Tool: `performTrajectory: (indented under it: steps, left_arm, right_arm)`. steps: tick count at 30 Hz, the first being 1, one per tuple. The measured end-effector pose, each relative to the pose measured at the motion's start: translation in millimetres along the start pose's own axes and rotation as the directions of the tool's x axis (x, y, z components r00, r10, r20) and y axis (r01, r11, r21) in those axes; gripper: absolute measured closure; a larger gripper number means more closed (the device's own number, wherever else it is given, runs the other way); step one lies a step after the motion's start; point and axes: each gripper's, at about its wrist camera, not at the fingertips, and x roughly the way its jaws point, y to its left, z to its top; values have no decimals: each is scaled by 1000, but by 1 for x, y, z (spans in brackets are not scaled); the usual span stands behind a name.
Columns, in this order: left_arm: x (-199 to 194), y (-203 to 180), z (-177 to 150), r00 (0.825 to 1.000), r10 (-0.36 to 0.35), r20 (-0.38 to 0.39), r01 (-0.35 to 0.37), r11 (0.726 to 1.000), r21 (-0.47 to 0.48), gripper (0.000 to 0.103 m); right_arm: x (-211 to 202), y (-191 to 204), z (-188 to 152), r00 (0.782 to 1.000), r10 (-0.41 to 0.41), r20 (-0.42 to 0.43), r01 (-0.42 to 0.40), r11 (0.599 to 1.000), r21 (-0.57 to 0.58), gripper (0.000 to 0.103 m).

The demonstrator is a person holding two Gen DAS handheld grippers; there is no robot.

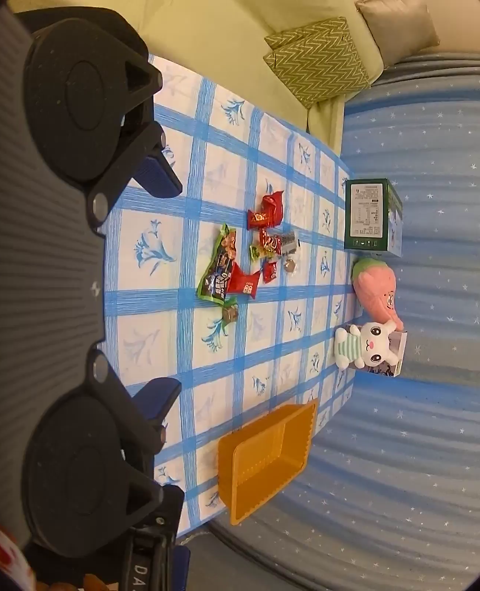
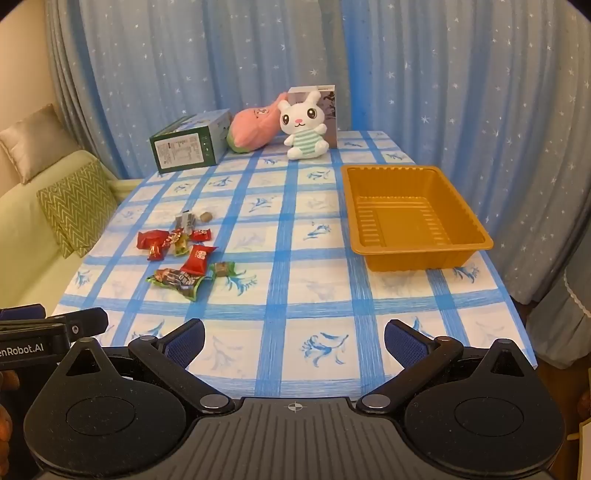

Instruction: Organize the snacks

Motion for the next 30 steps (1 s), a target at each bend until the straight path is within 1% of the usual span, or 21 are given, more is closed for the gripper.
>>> performTrajectory:
  steps: [1, 2, 6, 7, 11, 30]
  left_arm:
    - [-1, -2, -1, 1000, 0, 5, 0, 1000, 7, 0]
    - [0, 2, 1, 1000, -11, -8, 11, 1000, -13, 0]
    - [1, -1, 0, 1000, -15, -3, 15, 1000, 0, 0]
    - [1, -1, -1, 1000, -18, 2, 18, 1000, -15, 0]
    - [-2, -1, 1, 1000, -23, 1, 23, 1000, -10, 0]
    - [-3, -2, 3, 1000, -23, 2, 23, 1000, -7, 1]
  right_arm:
    - [0, 0, 0, 1000, -2, -2, 2, 1000, -2, 0]
    - [0, 0, 0, 1000, -1, -1, 1, 1000, 1, 0]
    - [1, 2, 0, 1000, 0, -2, 0, 1000, 4, 0]
    - [1, 2, 0, 1000, 1, -3, -1, 1000, 5, 0]
    - [0, 1, -1, 1000, 0, 3, 0, 1000, 4, 0]
    - [-2, 4, 4, 1000, 4, 6, -4, 1000, 5, 0]
